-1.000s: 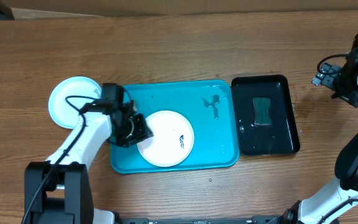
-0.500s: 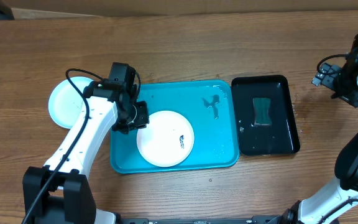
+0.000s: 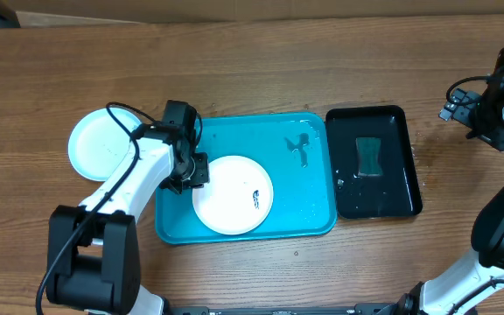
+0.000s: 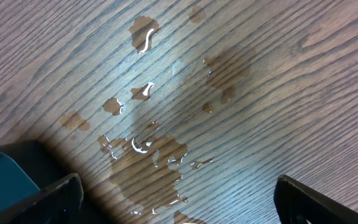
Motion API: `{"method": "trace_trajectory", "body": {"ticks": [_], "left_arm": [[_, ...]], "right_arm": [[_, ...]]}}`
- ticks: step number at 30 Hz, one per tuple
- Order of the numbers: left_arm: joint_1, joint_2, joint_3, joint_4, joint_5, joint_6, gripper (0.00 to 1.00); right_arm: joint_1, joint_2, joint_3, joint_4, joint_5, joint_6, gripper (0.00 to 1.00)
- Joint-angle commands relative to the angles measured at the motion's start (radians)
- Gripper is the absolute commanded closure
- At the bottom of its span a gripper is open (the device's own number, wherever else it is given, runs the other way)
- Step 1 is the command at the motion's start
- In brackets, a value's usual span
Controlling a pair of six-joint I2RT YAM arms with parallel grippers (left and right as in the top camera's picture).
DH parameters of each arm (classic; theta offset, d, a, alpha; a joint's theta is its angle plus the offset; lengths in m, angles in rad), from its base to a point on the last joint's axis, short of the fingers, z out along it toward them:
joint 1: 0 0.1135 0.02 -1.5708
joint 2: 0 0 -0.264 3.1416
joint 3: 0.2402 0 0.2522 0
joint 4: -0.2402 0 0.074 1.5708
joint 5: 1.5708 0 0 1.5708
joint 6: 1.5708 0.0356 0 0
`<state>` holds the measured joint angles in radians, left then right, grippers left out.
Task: Clean dirty plates on tray and stack at the side
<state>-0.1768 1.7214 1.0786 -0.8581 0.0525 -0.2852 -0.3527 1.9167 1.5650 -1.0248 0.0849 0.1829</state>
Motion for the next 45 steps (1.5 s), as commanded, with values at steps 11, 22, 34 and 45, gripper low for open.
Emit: {"method": "trace_trajectory", "body": {"ticks": [11, 22, 34, 45], "left_arm": [[0.009, 0.116, 0.029, 0.027, 0.068, 0.046, 0.96], [0.034, 0.116, 0.126, 0.022, 0.079, -0.074, 0.76], [0.032, 0.118, 0.106, 0.035, 0.019, -0.059, 0.83], [0.032, 0.119, 0.094, 0.06, 0.102, -0.051, 0.8]], "right_arm": [[0.0, -0.018, 0.008, 0.002, 0.0, 0.004, 0.0], [0.0, -0.018, 0.008, 0.003, 0.0, 0.004, 0.0], [0.0, -0.018, 0.008, 0.003, 0.0, 0.004, 0.0], [0.0, -0.018, 0.008, 0.183, -0.032, 0.005, 0.0]]}}
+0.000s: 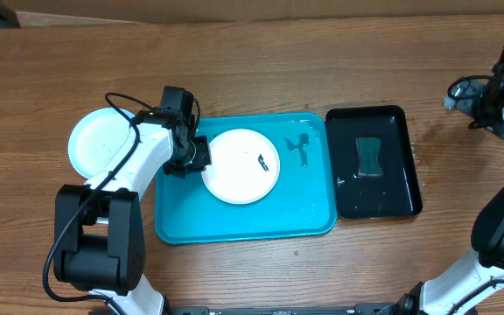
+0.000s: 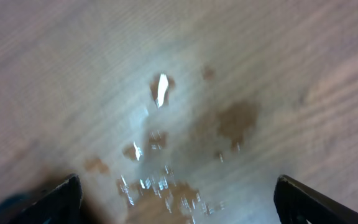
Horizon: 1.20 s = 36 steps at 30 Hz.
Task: Clean dirty plates on tray and stack at the side
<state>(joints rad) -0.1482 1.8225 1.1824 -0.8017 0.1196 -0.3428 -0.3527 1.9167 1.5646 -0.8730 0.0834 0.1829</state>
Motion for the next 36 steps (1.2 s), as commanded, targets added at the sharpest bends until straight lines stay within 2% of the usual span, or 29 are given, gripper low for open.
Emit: {"method": "trace_trajectory", "body": {"ticks": [1, 5, 7, 11, 13, 17, 20, 26, 32, 36], "left_arm": [[0.003, 0.018, -0.01, 0.006, 0.039, 0.007, 0.78], [0.003, 0.018, -0.01, 0.013, 0.039, 0.007, 0.75], [0.002, 0.019, -0.014, 0.015, 0.04, 0.007, 0.75], [0.002, 0.019, -0.035, 0.035, 0.04, 0.006, 0.76], [0.002, 0.019, -0.045, 0.045, 0.04, 0.006, 0.76], [0.002, 0.019, -0.046, 0.055, 0.039, 0.006, 0.78], [0.002, 0.019, -0.046, 0.063, 0.039, 0.006, 0.78], [0.002, 0.019, -0.046, 0.066, 0.039, 0.006, 0.78], [0.002, 0.019, -0.046, 0.066, 0.038, 0.006, 0.76], [0.002, 0.019, -0.046, 0.066, 0.038, 0.006, 0.76]], "right_arm": [[0.0, -0.018, 0.008, 0.029, -0.106, 0.005, 0.0], [0.0, -0.018, 0.008, 0.016, -0.357, 0.005, 0.0], [0.0, -0.018, 0.008, -0.073, -0.481, 0.003, 0.0], [0.0, -0.02, 0.008, -0.143, -0.557, -0.077, 0.0], [0.0, -0.019, 0.008, -0.176, -0.593, -0.052, 0.0], [0.008, -0.019, 0.008, -0.259, -0.609, -0.059, 0.14], [0.039, -0.019, 0.008, -0.339, -0.604, -0.133, 0.19], [0.196, -0.019, 0.007, -0.436, -0.354, -0.151, 0.37], [0.414, -0.019, 0.006, -0.44, -0.025, -0.044, 0.37], [0.503, -0.019, 0.006, -0.43, 0.1, -0.021, 0.36]]}}
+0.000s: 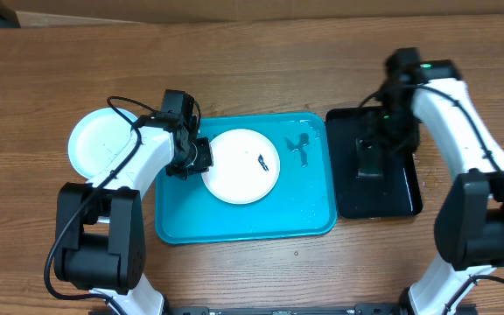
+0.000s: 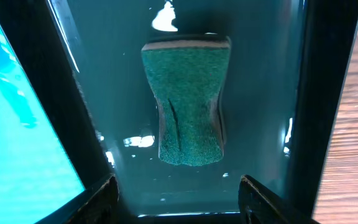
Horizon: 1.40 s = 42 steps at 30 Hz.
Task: Clean dirty plates on tray and stack at the side
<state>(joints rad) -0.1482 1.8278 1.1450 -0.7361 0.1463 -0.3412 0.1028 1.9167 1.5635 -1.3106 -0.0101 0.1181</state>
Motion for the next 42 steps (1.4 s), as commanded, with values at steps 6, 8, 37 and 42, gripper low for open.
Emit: {"method": "trace_trajectory", "body": {"ticks": [6, 8, 37, 42], "left_arm": [[0.002, 0.014, -0.008, 0.001, 0.012, 0.005, 0.75], [0.002, 0.014, -0.008, 0.0, 0.012, 0.005, 0.75], [0.002, 0.014, -0.008, 0.002, 0.012, 0.005, 0.73], [0.002, 0.014, -0.008, 0.004, 0.012, 0.005, 0.73]], "right_arm": [[0.082, -0.018, 0.006, 0.011, 0.191, 0.07, 0.39], [0.082, -0.018, -0.007, 0.019, 0.189, 0.07, 0.41], [0.079, -0.014, -0.328, 0.403, 0.181, 0.069, 0.72], [0.079, -0.02, -0.286, 0.38, 0.181, 0.069, 0.96]]}}
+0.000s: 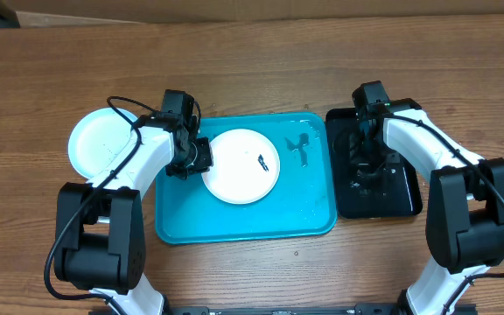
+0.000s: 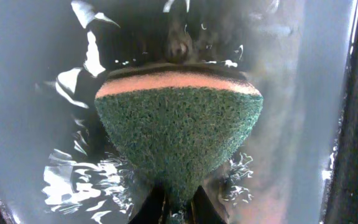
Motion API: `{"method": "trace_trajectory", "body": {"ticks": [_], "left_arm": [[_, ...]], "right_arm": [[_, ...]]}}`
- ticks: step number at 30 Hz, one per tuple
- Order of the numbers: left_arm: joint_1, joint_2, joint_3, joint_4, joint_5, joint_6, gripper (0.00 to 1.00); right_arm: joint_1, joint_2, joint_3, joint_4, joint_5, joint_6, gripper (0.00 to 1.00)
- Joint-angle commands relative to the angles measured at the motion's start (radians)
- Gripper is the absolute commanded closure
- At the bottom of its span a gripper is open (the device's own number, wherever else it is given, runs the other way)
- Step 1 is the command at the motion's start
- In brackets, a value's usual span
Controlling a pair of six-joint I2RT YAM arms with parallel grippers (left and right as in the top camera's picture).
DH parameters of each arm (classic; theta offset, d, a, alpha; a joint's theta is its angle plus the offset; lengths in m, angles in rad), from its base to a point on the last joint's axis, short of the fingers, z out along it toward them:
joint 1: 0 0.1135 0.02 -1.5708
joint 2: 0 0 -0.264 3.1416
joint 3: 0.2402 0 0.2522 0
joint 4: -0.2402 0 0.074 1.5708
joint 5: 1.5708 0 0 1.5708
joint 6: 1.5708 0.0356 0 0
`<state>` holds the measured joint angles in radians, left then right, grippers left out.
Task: Clean dirty plates on tray and stack at the side
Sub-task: 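Grasp the green sponge in the basin water with the right gripper and lift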
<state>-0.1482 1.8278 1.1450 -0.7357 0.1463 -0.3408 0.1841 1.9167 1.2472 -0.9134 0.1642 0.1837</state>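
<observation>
A white plate (image 1: 243, 165) with a small dark smear lies on the teal tray (image 1: 304, 220). My left gripper (image 1: 196, 157) is at the plate's left rim and appears shut on it. A second white plate (image 1: 97, 144) rests on the table left of the tray. In the black water tray (image 1: 408, 194) my right gripper (image 2: 178, 206) is shut on the near end of the green sponge (image 2: 179, 130), pinching it to a wedge in rippling water. Overhead, the right arm hides the sponge.
Water patches lie on the teal tray's right part (image 1: 299, 147). The black tray's dark wall runs close to the right of the sponge. Bare wooden table (image 1: 261, 70) surrounds both trays.
My right gripper was open above the sponge in the black tray; now it is down in the water and shut on the sponge. The left arm and plate have not moved.
First the left gripper held the smeared plate low on the teal tray, the right gripper open over wet wood at far right. Then the plate stood higher on the tray. Later the right gripper hung open over the sponge, and now grips it.
</observation>
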Motion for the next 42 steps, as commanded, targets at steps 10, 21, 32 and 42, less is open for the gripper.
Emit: {"method": "trace_trajectory", "body": {"ticks": [10, 21, 32, 42], "left_arm": [[0.0, 0.014, -0.011, 0.003, 0.011, 0.004, 0.74], [-0.023, 0.016, -0.011, 0.004, 0.007, 0.004, 0.81], [-0.037, 0.016, -0.028, 0.011, -0.001, 0.004, 0.86], [-0.037, 0.016, -0.031, 0.012, -0.001, 0.003, 0.96]], "right_arm": [[-0.001, -0.064, 0.164, -0.164, 0.007, 0.003, 0.96], [-0.001, -0.063, 0.168, -0.197, 0.007, 0.003, 0.96], [-0.001, -0.063, 0.169, -0.198, 0.007, 0.003, 0.96], [-0.001, -0.063, 0.169, -0.207, -0.002, -0.028, 0.96]]}}
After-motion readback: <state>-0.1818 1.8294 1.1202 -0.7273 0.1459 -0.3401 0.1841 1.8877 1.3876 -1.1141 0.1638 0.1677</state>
